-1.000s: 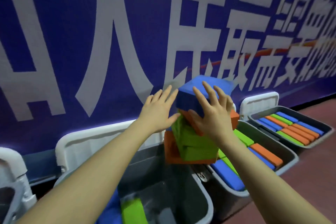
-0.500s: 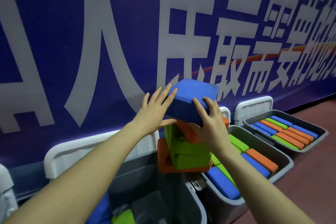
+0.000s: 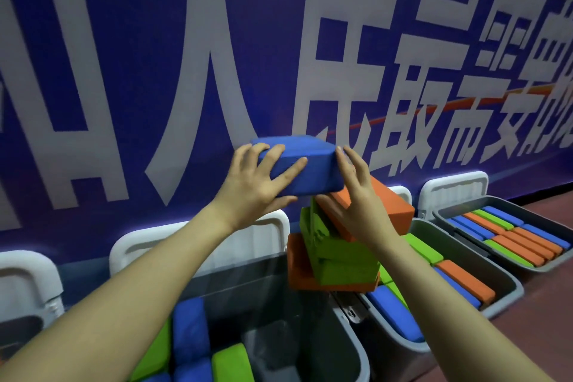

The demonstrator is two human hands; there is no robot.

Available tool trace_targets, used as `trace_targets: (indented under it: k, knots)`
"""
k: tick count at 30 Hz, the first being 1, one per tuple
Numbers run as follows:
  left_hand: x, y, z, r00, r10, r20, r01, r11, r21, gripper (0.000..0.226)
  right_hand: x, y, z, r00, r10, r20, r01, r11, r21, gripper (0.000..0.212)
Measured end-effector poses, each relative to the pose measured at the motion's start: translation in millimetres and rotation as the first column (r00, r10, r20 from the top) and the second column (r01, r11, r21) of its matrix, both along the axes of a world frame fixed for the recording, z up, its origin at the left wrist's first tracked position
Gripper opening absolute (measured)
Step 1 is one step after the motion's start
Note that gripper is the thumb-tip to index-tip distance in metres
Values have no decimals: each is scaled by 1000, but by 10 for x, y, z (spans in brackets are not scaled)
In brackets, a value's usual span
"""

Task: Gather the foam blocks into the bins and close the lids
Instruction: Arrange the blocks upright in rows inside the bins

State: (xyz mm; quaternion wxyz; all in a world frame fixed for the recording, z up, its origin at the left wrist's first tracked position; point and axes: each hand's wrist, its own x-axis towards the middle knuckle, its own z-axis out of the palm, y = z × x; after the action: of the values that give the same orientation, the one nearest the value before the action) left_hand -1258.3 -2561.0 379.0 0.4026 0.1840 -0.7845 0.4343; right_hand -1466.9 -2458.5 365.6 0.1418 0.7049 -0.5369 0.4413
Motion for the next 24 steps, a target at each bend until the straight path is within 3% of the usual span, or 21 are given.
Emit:
trace_targets:
  k: [3,7,14,17,19,24]
  knots:
    - [21,50,-115,992,59,-114,-42,988,151,54,-197,59,-164,976,-216,10,211,961,179,79]
    - [8,27,-390,963,223,-149,-177,946,270,51,-489,106,-415,853,-389,-347,499,804,325,77]
    - [-111,26,-815,933,314,-177,-223,888,401,53,-545,-19,-508,798,-379,-468,565,741,363,94]
    - [-132,35,-880,923,332,-193,-225,876,428,53,-510,-48,-485,759,-385,-524,596,735,323,88]
    - [-94,25,-882,918,334,-214,-223,881,417,47,-442,-65,-448,753,-385,-533,572,784,242,86]
    - [208,36,-816,870,380,-313,-232,878,419,48,-44,-189,-195,868,-345,-356,346,936,-63,83]
